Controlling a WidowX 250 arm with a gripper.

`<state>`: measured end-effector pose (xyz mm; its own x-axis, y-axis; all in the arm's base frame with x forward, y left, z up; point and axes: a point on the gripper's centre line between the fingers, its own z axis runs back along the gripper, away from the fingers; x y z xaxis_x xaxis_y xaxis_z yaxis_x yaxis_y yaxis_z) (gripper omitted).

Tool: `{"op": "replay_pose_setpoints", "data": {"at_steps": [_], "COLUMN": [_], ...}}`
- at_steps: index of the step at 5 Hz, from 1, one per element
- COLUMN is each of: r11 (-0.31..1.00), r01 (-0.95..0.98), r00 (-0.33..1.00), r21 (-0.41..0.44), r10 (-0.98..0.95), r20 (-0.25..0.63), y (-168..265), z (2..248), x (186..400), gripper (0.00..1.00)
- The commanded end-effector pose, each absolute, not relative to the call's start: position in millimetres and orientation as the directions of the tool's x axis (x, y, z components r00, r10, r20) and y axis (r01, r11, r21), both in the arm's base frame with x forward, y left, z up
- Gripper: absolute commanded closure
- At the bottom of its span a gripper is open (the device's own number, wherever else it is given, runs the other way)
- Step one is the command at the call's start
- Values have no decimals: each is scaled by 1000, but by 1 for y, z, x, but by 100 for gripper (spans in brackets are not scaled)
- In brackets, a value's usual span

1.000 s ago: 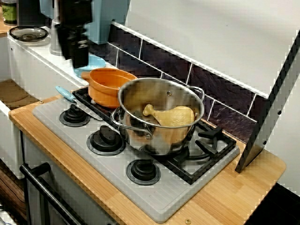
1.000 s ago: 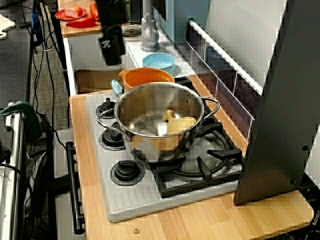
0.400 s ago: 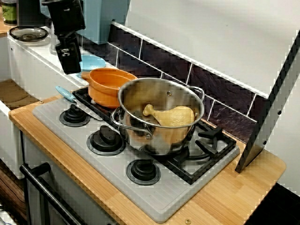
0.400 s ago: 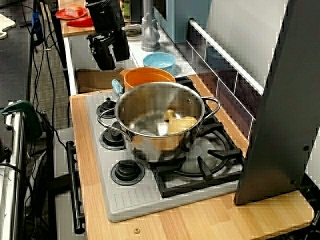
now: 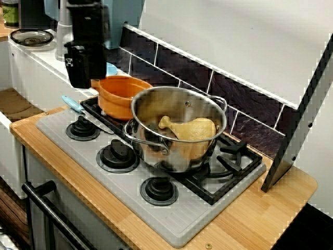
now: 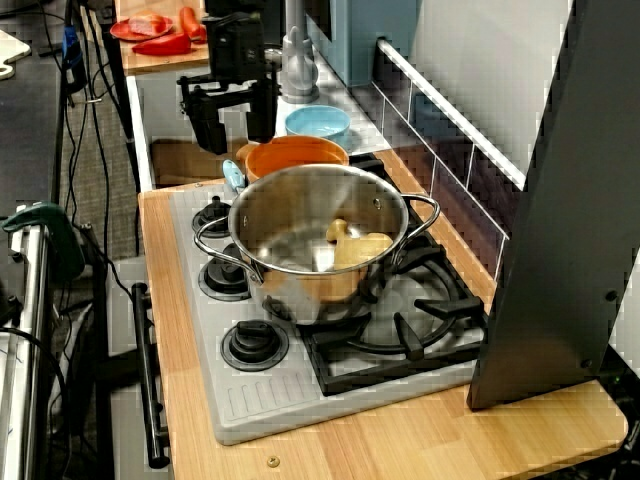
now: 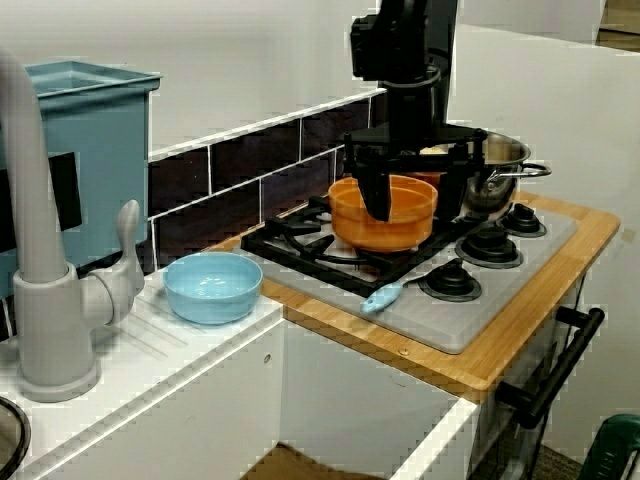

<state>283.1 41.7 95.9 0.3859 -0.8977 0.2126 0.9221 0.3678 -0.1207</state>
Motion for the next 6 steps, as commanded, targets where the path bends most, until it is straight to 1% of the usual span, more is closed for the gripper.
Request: {"op": "replay_pose_setpoints", "data": {"at_steps": [1,2,5,6], "r11": [208,201,238,255], "r01": [970,971,958,956], "r00": [234,229,276,288], "r21": [-127,-133,-158,-146], "r10": [-943,-940,-911,-911], "r20": [237,251,307,295], "y": [49,51,55,64], "z": [103,108,127,126], "x": [285,284,284,281], "gripper": [0,0,0,0]}}
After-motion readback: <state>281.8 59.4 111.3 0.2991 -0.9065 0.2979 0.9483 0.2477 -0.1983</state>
